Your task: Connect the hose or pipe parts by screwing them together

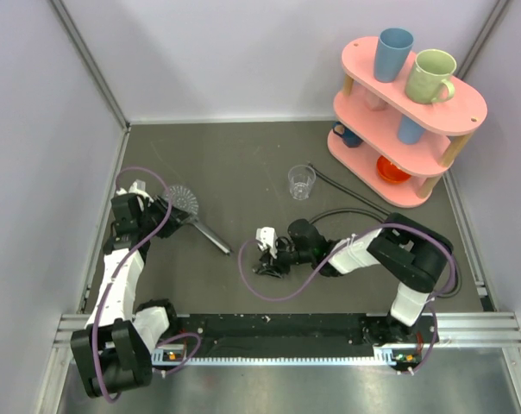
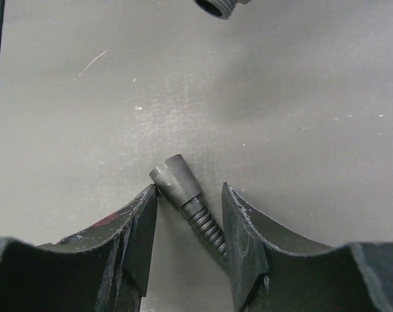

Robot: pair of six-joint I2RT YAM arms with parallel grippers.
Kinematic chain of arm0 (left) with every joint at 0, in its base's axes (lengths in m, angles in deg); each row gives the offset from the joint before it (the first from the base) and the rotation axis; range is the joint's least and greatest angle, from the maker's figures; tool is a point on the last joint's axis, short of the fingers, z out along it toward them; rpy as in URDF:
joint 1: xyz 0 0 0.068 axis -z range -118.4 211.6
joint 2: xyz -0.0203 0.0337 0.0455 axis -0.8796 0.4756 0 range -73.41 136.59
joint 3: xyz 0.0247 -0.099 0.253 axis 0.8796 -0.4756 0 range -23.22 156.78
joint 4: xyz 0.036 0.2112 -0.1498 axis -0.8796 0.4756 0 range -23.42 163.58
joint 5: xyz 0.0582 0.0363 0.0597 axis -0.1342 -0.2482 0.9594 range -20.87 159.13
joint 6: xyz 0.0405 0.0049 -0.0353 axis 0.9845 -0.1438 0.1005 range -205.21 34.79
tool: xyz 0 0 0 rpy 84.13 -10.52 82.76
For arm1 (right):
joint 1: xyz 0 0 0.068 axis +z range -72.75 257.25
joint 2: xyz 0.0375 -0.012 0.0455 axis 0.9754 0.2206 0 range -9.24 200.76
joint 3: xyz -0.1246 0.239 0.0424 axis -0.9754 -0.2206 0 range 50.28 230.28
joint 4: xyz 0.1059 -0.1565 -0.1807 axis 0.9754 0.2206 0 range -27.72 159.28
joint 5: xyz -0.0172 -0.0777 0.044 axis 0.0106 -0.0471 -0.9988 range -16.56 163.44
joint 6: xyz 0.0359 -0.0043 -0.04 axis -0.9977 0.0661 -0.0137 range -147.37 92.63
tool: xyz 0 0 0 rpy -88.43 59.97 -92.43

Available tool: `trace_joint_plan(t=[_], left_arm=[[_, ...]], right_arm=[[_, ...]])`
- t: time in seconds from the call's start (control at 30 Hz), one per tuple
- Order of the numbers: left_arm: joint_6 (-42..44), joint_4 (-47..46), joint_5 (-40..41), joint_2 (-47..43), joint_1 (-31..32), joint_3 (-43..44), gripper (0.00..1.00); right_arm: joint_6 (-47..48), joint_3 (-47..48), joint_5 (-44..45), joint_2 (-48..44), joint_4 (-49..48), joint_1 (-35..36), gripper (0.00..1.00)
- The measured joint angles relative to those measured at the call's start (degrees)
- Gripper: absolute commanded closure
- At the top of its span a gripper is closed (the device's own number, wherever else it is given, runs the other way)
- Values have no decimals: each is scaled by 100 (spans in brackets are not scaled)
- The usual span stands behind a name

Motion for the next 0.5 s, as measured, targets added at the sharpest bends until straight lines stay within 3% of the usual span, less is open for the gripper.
trace_joint_plan(t=[0.17,0.27,0.5], left_arm=[[22,0,0,50,-2,0,100],[22,2,-2,76,0,0,100],[24,0,0,79,-2,0,100]], right_arm=[[393,0,-275,98,-94,9,58],[599,131,-393,205,-42,11,79],[822,402,-575,450,-20,11,100]])
